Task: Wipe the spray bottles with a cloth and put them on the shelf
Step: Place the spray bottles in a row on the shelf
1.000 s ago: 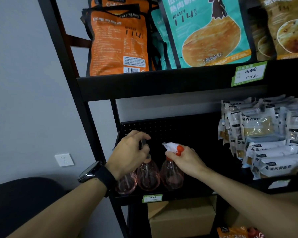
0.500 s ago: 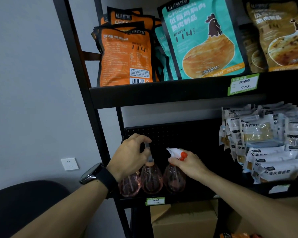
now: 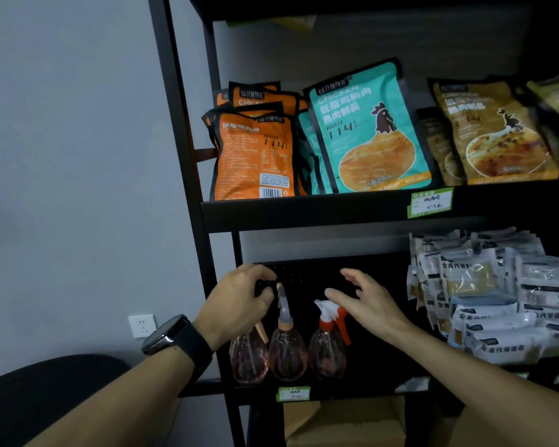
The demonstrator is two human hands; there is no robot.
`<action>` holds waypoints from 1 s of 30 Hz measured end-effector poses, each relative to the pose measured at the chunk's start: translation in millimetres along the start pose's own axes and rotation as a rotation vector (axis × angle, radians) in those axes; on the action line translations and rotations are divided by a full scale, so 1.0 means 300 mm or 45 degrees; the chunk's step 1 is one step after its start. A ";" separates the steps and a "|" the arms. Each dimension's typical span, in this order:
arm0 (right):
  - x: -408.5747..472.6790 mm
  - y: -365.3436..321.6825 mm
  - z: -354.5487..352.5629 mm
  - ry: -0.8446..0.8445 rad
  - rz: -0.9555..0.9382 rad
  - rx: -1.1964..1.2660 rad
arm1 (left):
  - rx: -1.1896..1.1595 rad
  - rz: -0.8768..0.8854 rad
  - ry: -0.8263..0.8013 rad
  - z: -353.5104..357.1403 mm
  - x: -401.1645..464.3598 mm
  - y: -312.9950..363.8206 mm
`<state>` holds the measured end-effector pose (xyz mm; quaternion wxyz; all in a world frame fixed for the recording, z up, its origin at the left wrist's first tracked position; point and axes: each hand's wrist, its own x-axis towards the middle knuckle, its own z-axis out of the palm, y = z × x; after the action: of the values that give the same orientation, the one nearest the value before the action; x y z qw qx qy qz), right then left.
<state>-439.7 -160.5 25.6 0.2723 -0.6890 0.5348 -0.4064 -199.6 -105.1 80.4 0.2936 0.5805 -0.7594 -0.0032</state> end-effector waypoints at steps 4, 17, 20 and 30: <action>-0.034 -0.105 -0.018 0.037 -0.130 -0.031 | 0.017 -0.034 0.022 -0.067 -0.049 0.011; -0.134 -0.419 0.104 -0.133 -0.340 -0.060 | 0.122 -0.135 0.115 -0.304 -0.232 -0.006; -0.158 -0.493 0.168 -0.179 -0.387 -0.052 | 0.136 -0.188 0.143 -0.359 -0.284 -0.043; -0.265 -0.698 0.465 -0.426 -0.526 -0.029 | 0.193 -0.439 0.235 -0.517 -0.558 -0.223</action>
<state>-220.7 -34.1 101.3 0.2604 -0.8441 0.3350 -0.3278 -45.3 73.2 111.6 0.3126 0.7201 -0.6169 0.0568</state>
